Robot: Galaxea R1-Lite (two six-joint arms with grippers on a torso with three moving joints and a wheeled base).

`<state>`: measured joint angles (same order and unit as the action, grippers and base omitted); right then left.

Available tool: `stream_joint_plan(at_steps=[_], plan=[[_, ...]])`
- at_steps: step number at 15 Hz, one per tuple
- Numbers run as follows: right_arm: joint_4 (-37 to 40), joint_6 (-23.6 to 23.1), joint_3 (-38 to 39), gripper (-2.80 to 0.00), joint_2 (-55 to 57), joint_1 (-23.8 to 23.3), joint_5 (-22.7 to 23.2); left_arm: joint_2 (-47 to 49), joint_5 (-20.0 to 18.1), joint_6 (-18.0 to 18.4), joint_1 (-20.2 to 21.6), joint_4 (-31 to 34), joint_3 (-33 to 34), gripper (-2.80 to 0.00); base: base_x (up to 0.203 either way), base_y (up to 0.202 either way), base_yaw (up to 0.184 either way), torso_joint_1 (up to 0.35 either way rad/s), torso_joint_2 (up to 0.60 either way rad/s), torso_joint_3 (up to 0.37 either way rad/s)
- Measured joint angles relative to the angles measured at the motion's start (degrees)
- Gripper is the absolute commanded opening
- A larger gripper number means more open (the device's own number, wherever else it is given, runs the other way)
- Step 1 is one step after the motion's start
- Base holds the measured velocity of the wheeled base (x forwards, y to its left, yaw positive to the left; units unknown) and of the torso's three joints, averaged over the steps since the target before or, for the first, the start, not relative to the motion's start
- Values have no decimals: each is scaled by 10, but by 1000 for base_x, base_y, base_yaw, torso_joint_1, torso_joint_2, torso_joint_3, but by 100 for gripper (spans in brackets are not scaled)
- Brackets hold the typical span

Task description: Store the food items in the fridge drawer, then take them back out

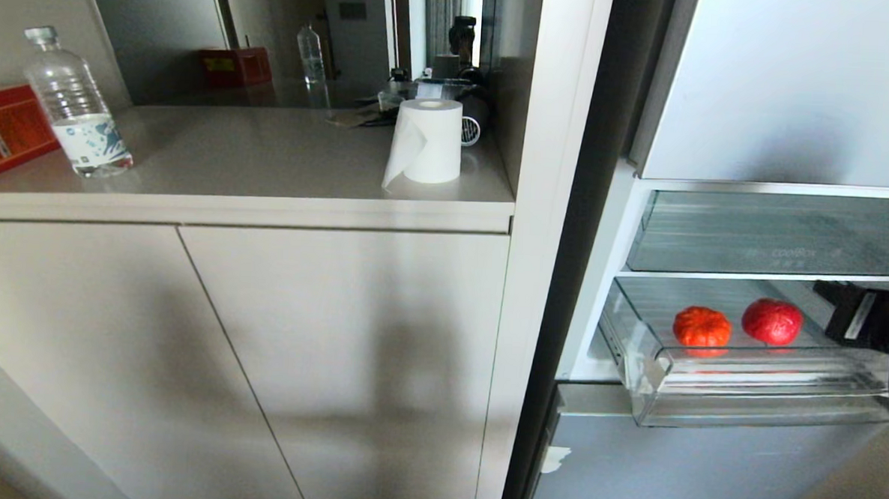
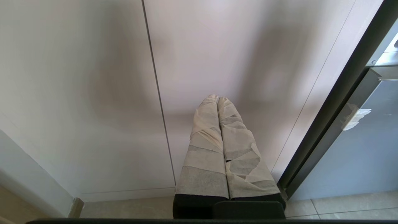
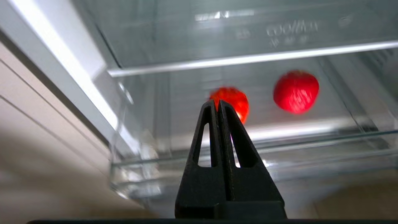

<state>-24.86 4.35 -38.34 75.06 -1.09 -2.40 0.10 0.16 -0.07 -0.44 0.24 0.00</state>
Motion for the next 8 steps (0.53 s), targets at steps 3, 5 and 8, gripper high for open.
stream_joint_plan(at_steps=[3, 5, 8], plan=[[126, -13, -80, -280, 60, -43, 45, 0, 0, 0, 0, 0, 0, -280, 0, 0, 0, 0, 0, 0], [130, -17, -110, -280, 108, -65, 57, 0, 0, 0, 0, 0, 0, -280, 0, 0, 0, 0, 0, 0], [106, -23, -140, -280, 171, -88, 87, 0, 0, 0, 0, 0, 0, -280, 0, 0, 0, 0, 0, 0]])
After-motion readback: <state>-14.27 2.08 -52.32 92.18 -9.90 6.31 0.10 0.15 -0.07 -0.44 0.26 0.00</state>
